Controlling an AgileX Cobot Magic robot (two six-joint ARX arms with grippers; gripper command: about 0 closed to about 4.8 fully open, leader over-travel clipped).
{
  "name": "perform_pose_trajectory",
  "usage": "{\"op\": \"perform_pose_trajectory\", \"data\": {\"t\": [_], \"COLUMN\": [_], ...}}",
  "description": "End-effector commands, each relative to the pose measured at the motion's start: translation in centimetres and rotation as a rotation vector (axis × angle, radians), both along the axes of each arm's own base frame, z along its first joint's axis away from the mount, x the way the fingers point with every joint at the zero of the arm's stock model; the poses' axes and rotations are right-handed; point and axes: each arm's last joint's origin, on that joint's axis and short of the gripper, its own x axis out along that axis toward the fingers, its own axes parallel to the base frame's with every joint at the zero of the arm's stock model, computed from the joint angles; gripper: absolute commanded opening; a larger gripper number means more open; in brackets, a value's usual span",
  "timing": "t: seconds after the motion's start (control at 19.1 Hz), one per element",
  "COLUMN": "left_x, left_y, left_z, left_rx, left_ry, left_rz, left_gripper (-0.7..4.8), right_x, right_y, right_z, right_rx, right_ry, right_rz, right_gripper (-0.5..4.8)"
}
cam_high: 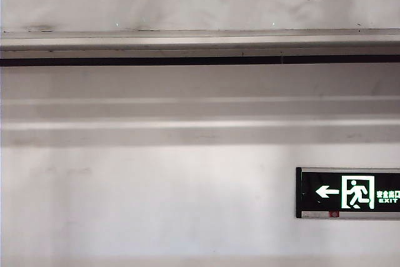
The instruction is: Take a marker from the whiteboard tray, write "Hi!" on the whiteboard, and then put the marker back vertically into the whiteboard tray.
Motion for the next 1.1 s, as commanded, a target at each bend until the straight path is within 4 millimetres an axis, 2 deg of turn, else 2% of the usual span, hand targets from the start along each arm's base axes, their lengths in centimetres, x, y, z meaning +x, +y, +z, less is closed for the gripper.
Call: {"op": "perform_pose_trajectory", "data": {"t": [0.05, 1.1], "left_x": [-0.14, -0.15], "left_y": [0.12, 0.13], "left_z": [0.26, 0.26], "left_rx": [-0.007, -0.007], "left_ry": [-0.014, -0.014], "left_rz": [0.0, 0.0], "left_gripper": [-0.06, -0.06], "right_x": [-0.15, 0.05], "right_y": [-0.05, 0.03], "right_z": [0.33, 0.19], "right_rx": [0.004, 0.005], "right_ry": [-0.024, -0.019], "right_rz": [-0.012, 0.004], "right_gripper": [-0.02, -0.02]}}
